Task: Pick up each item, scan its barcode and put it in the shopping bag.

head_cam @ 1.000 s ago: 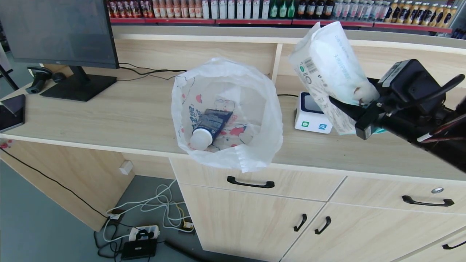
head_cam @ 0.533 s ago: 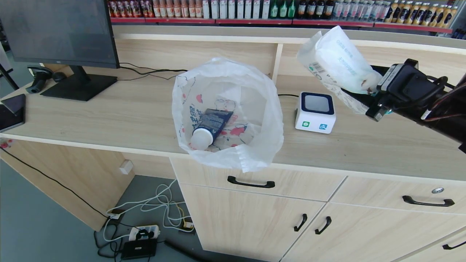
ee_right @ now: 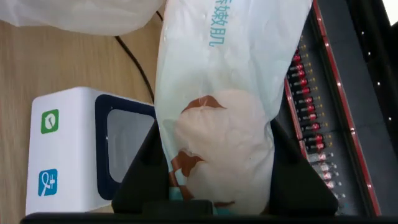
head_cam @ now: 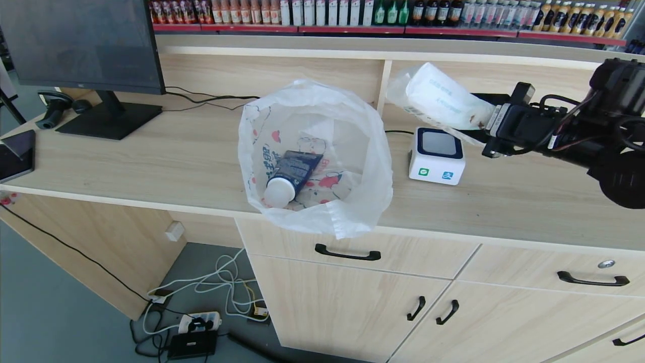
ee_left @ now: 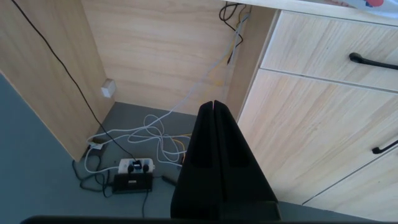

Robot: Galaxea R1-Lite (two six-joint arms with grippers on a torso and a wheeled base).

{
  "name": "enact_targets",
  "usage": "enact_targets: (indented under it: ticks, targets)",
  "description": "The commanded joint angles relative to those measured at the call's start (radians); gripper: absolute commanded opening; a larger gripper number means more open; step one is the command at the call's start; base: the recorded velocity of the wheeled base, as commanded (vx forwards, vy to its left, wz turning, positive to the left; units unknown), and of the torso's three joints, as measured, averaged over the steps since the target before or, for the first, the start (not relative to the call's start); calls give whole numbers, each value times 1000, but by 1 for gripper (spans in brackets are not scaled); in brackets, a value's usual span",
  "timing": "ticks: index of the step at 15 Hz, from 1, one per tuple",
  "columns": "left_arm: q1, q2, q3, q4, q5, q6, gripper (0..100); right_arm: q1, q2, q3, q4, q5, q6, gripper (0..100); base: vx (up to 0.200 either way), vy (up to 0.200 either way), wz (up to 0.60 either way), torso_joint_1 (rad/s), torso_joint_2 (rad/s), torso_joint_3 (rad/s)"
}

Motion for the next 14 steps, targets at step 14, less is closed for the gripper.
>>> enact_targets:
  ticks: [14]
  targets:
    - [0,0,0,0,0,-1,0,-166,75,-136,126,66,-136,0,0,0,0,0,0,0]
